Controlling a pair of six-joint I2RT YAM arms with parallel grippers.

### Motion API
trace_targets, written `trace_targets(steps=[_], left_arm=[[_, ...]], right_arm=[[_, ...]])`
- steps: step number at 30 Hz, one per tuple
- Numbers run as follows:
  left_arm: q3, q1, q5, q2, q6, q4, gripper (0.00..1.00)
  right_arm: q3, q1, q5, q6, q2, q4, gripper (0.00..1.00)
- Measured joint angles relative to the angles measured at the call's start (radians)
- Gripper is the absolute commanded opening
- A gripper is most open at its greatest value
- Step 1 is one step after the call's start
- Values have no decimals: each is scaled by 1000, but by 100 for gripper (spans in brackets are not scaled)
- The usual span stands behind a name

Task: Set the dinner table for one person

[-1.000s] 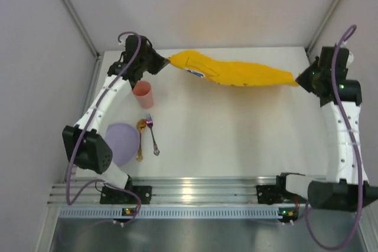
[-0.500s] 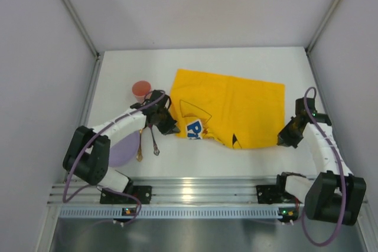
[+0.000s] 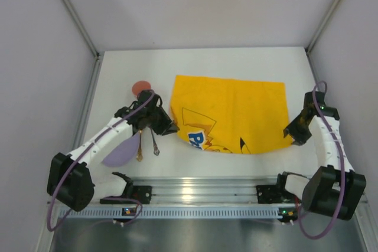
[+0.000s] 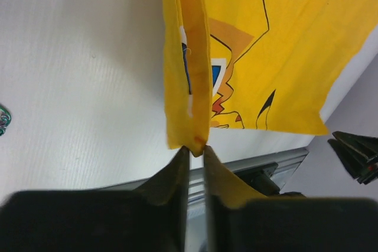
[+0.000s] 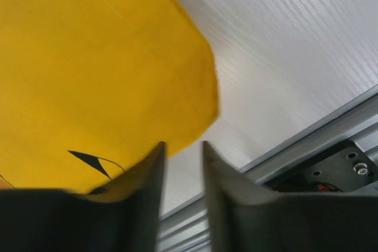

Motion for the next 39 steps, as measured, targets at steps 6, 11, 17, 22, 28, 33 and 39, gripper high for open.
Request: trace_targets(steps=[6,11,17,22,28,33,39], left_arm=[[18,0,30,8,3,-107,84],[153,0,19,76,41,-139,81],[430,2,-20,291,142,-112,76],[542,2,-24,511,225,-61,73],[730,2,-12,813,313,-44,70],[845,9,11,942,344,-37,69],[847,60,-7,950,366,-48,69]], right_arm=[[3,-21,-27,-40,54,0,99],[83,-21,-39,-38,28,-22,80],[186,-19,-208,-39,72,75,16],[197,20,-290,-21,310,171,0],[363,54,-311,-2,635,241,0],[562,81,-312,8,815,272,0],[700,119,-326,32,999,285,0]])
